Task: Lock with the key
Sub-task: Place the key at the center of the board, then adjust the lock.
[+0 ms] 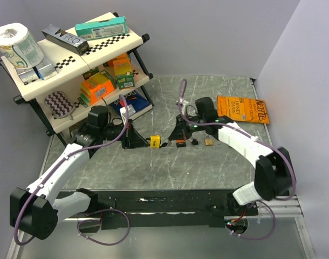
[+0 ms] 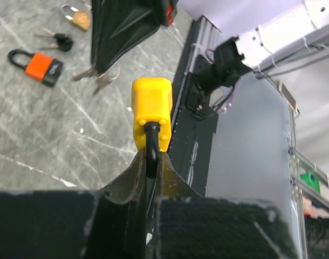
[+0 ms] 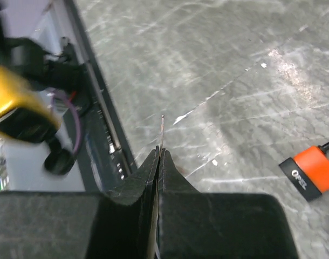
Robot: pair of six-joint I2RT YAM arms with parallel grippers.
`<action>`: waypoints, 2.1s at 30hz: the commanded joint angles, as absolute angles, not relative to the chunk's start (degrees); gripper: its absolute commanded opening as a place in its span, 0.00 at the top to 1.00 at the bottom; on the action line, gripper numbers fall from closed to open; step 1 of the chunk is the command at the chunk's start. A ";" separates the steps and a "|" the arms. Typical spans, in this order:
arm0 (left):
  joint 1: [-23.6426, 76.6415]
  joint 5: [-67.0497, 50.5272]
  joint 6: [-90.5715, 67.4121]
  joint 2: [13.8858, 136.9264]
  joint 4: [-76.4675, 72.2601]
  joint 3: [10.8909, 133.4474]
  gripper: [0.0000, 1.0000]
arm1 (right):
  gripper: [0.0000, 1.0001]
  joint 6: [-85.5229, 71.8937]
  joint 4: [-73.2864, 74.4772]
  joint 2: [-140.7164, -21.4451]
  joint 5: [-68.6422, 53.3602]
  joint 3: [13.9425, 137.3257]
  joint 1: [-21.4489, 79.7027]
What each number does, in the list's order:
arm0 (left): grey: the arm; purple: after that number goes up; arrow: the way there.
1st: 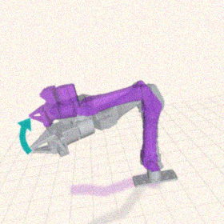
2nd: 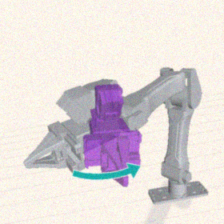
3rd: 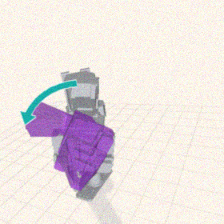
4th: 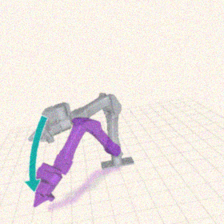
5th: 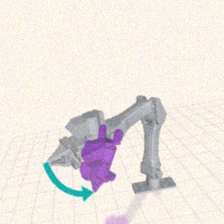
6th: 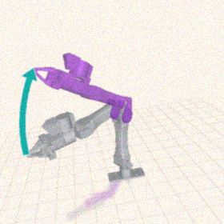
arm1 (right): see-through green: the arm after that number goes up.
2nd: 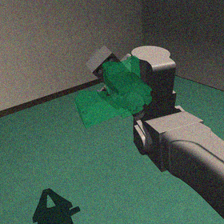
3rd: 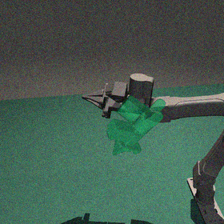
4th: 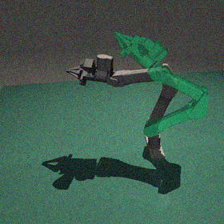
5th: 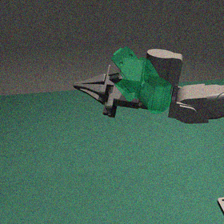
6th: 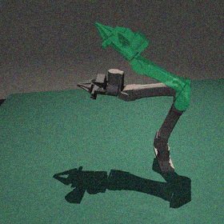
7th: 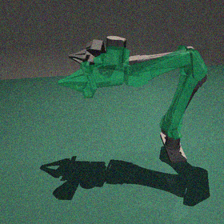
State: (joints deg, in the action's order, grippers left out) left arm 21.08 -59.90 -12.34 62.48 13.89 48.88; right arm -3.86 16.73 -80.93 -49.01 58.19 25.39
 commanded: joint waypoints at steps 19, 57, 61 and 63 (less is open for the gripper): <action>18.54 -57.92 -10.81 57.92 10.81 45.79 0.99 | 1.00 -10.46 7.46 -108.01 -39.03 69.08 29.71; 18.54 -71.01 11.69 59.68 33.48 55.55 0.99 | 0.26 15.97 20.66 -72.39 -49.30 62.77 27.42; 19.16 -75.04 10.47 59.15 31.65 56.51 0.99 | 0.11 18.89 22.75 -63.56 -50.89 59.68 27.42; 19.77 -76.11 8.97 58.71 30.24 56.95 0.99 | 0.07 19.60 25.13 -61.10 -51.94 60.12 27.42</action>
